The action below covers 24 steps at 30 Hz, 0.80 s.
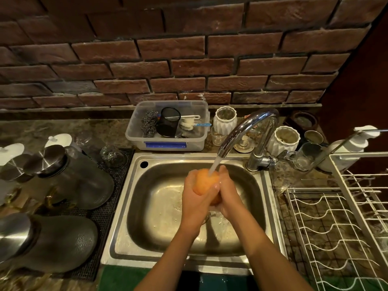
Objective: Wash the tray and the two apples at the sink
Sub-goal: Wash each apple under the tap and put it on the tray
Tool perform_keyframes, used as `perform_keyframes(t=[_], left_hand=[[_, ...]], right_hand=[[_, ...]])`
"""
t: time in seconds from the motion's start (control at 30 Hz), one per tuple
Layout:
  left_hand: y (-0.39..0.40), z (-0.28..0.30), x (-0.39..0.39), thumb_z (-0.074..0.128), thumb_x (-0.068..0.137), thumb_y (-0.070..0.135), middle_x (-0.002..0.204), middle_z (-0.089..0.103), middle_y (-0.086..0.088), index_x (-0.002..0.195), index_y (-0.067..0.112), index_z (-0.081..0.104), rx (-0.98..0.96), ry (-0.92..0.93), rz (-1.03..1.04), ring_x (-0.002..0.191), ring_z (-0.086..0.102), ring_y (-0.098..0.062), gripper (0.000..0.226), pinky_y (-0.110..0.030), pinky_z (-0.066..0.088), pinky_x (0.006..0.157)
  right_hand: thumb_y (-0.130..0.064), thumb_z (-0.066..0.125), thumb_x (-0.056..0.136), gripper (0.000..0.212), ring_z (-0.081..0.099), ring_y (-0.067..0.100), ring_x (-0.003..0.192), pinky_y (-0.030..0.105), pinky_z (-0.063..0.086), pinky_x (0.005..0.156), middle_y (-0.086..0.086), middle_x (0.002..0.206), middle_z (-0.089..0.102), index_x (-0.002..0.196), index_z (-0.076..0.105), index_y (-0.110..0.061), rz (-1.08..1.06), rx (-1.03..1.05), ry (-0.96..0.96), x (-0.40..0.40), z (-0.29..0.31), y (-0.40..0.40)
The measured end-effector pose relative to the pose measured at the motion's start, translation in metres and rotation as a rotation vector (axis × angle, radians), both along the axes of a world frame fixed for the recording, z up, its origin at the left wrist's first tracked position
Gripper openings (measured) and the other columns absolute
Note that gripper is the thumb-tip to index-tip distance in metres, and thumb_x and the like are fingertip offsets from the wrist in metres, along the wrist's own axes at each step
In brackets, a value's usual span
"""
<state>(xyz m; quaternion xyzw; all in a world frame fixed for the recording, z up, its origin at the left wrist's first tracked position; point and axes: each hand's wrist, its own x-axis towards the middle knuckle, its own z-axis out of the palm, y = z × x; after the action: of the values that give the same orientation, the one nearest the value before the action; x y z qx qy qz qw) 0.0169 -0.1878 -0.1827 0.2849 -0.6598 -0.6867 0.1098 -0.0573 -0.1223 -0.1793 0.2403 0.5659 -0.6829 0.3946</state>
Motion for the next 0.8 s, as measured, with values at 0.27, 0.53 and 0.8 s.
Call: perform_keyframes(t=[0.27, 0.53, 0.8], left_hand=[[0.013, 0.003, -0.012, 0.074, 0.071, 0.061, 0.095, 0.068, 0.008, 0.105, 0.039, 0.054, -0.068, -0.043, 0.184, 0.084, 0.070, -0.013, 0.045, -0.033, 0.060, 0.065], [0.005, 0.001, -0.007, 0.082, 0.065, 0.051, 0.117, 0.063, 0.003, 0.127, 0.040, 0.049, 0.068, -0.030, 0.206, 0.101, 0.067, -0.015, 0.071, -0.031, 0.059, 0.076], [0.008, -0.002, 0.000, 0.083, 0.077, 0.041, 0.114, 0.058, 0.013, 0.133, 0.040, 0.043, 0.128, -0.071, 0.208, 0.100, 0.063, -0.008, 0.069, -0.017, 0.051, 0.067]], right_hand=[[-0.062, 0.030, 0.100, 0.048, 0.067, 0.014, 0.108, 0.039, 0.058, 0.094, -0.006, 0.116, 0.070, 0.134, 0.055, -0.039, 0.003, 0.077, 0.470, 0.050, -0.005, 0.008], [-0.030, 0.051, 0.101, 0.036, 0.047, -0.009, 0.128, 0.012, 0.034, 0.107, -0.022, 0.138, 0.055, 0.134, 0.055, -0.043, 0.367, 0.412, 0.807, 0.081, -0.029, 0.083], [-0.042, 0.047, 0.095, 0.063, 0.010, 0.029, 0.154, 0.050, 0.003, 0.122, 0.003, 0.166, 0.017, 0.154, 0.036, -0.021, 0.627, 1.042, 0.937, 0.113, -0.090, 0.179]])
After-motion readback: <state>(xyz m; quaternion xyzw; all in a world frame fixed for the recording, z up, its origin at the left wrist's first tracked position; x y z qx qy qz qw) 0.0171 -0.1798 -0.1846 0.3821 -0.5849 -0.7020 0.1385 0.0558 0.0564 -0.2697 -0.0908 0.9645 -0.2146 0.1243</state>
